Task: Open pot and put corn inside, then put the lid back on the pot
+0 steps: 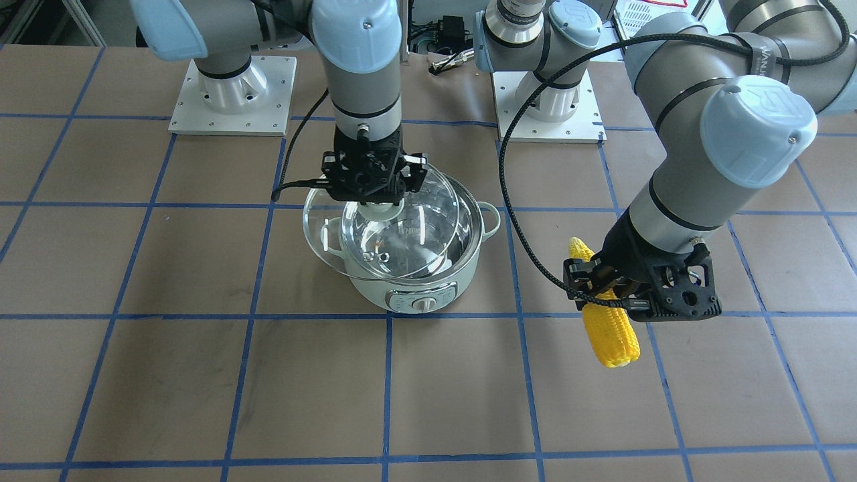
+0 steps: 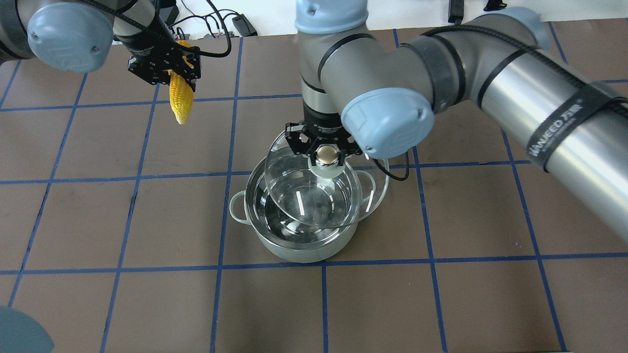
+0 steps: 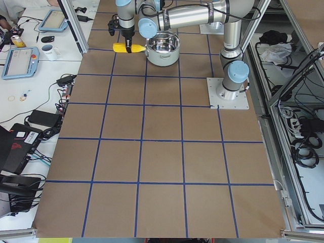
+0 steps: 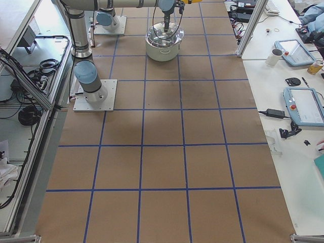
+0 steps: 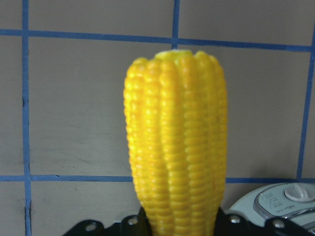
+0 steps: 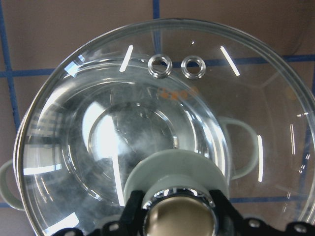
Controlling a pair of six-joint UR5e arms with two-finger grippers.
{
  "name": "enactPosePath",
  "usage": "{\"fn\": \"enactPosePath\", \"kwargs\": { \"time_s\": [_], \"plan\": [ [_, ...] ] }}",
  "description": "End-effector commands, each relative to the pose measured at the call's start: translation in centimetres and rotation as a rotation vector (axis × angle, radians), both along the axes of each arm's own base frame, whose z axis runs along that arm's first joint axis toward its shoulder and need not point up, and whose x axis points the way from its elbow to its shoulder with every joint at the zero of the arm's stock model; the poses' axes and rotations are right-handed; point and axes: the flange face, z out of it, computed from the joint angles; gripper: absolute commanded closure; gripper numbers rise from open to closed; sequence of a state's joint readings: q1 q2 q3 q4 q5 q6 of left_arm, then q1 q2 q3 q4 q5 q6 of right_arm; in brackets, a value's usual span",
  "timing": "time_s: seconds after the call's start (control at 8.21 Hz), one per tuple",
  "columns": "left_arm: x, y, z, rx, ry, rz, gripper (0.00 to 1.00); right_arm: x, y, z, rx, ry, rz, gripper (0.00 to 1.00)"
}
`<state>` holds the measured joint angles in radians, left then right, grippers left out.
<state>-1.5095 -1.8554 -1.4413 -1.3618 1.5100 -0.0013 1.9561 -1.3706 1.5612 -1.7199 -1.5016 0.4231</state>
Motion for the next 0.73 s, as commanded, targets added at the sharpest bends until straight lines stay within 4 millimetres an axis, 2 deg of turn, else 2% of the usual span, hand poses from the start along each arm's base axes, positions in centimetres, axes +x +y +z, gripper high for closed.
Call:
{"fn": "enactPosePath", "kwargs": {
  "time_s": [0.0, 0.12, 0.24, 0.49, 0.61],
  "plan": [
    [-5.8, 2.2, 0.5, 0.034, 0.006, -0.038, 1.0, -11.4, -2.2, 4.4, 0.002, 0.032, 0.081, 1.0],
    [-9.6, 3.5, 0.6, 0.039, 0.018, -0.043, 1.0, -15.4, -2.7, 5.6, -0.008, 0.027, 0.125, 1.0],
    [-13.1, 5.2, -0.4, 0.067, 0.029, -0.06, 1.0, -19.6, -3.7, 5.8, 0.002, 0.06, 0.146, 1.0],
    [-17.8, 8.5, -4.7, 0.161, 0.014, -0.061, 1.0, -26.5, -4.6, 6.4, 0.004, 0.111, 0.211, 1.0],
    [-19.8, 10.1, -5.8, 0.187, 0.006, -0.035, 1.0, -29.4, -4.9, 6.5, 0.009, 0.114, 0.237, 1.0]
  ]
}}
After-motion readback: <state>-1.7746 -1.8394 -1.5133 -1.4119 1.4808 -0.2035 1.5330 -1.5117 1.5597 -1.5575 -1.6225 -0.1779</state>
